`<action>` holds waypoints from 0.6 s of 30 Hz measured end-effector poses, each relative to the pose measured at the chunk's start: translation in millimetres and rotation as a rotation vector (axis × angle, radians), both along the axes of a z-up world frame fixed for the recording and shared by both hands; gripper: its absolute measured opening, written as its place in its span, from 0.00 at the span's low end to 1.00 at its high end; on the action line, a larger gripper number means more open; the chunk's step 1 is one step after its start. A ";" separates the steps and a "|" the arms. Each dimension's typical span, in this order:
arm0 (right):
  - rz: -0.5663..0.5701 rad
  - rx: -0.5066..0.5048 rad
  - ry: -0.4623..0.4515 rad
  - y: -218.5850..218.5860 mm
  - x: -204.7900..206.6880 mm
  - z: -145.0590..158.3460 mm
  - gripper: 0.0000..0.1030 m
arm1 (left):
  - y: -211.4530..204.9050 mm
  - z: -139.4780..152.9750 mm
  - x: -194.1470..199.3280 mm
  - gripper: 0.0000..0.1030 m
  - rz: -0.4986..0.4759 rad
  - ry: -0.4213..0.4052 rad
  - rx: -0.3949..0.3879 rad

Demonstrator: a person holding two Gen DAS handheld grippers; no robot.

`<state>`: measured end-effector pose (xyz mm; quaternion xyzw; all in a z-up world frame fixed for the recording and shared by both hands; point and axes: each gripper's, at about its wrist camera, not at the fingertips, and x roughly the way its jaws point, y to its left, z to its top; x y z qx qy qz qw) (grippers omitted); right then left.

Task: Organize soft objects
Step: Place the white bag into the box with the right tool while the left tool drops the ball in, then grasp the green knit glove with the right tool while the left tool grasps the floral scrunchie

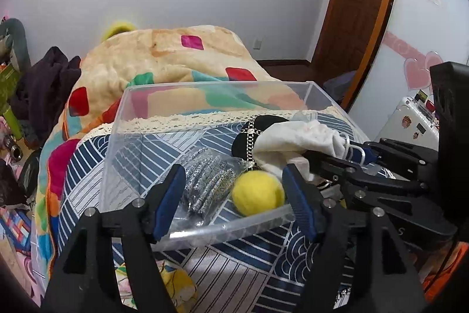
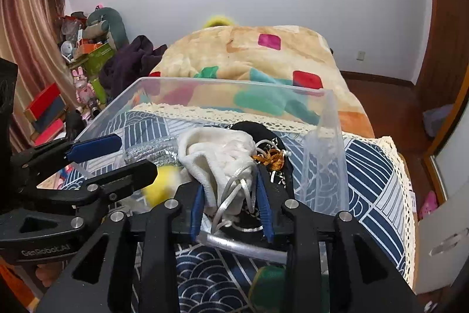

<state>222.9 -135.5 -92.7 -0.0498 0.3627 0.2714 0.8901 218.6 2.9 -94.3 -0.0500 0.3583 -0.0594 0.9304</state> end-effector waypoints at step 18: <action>-0.042 0.106 -0.180 -41.9 -56.1 49.9 0.73 | 16.4 47.9 -71.1 0.93 0.035 -0.188 0.015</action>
